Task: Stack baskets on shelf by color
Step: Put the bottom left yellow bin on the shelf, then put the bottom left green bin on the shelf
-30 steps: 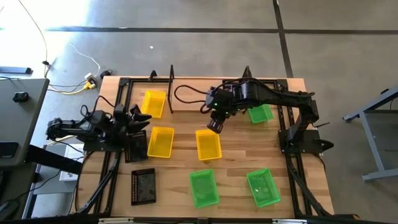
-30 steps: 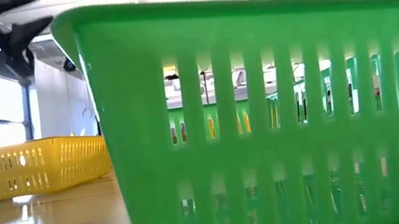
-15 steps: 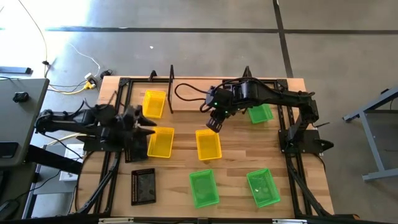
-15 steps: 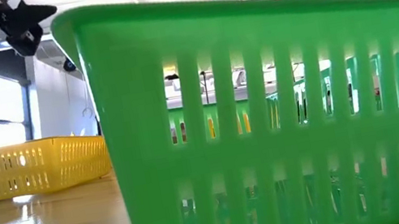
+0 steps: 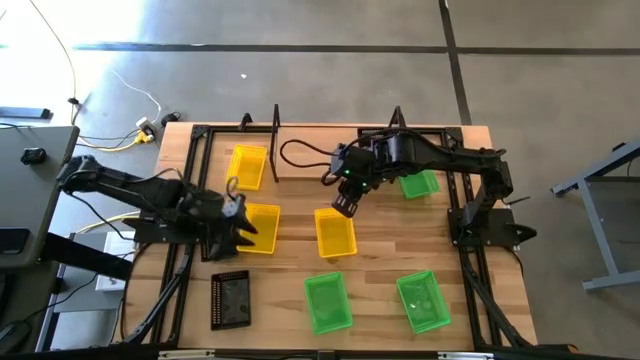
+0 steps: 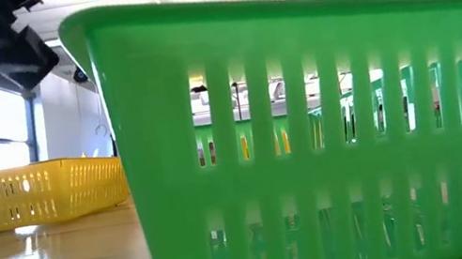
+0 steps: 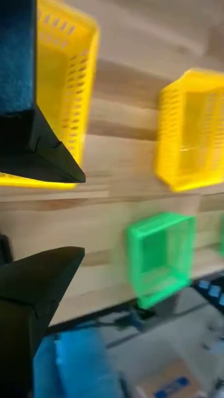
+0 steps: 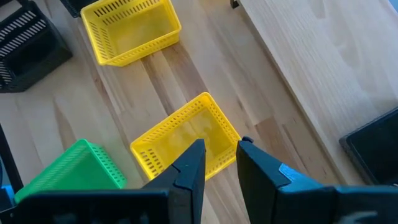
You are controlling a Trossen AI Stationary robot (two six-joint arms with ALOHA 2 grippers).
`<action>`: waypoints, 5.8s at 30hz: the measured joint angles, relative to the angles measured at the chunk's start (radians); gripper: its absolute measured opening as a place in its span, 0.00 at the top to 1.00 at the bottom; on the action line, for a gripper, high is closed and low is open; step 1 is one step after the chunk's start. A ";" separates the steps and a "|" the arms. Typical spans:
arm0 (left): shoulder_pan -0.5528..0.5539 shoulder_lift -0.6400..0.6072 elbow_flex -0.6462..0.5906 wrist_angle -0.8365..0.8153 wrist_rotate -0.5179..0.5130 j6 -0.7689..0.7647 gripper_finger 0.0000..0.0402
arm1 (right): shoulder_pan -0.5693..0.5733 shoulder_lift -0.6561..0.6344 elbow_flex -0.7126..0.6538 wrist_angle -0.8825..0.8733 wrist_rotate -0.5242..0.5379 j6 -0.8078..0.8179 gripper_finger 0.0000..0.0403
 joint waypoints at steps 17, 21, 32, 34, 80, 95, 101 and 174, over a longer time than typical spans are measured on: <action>-0.095 0.304 0.000 0.005 -0.074 -0.006 0.58 | 0.000 0.000 0.000 -0.005 -0.001 -0.009 0.81; -0.099 0.359 0.000 0.005 -0.093 -0.042 0.58 | 0.000 0.000 -0.001 -0.005 -0.002 -0.014 0.81; -0.099 0.476 0.000 0.005 -0.126 -0.078 0.59 | 0.000 0.000 -0.001 -0.005 -0.002 -0.045 0.81; -0.099 0.494 0.000 0.005 -0.125 -0.080 0.62 | 0.000 0.000 -0.001 -0.005 -0.001 -0.046 0.81; 0.198 0.499 0.394 0.016 -0.365 0.560 1.00 | 0.000 0.000 -0.001 -0.005 0.238 0.104 0.81; 0.488 0.518 0.394 0.068 -0.263 0.683 1.00 | -0.016 0.000 -0.001 -0.005 0.282 0.124 0.81; 0.516 0.585 0.395 0.099 -0.246 0.695 1.00 | -0.042 0.000 -0.001 -0.005 0.279 0.102 0.81; 0.423 0.755 0.682 -0.296 -0.330 0.569 0.59 | -0.014 0.000 -0.001 -0.057 0.172 0.101 0.81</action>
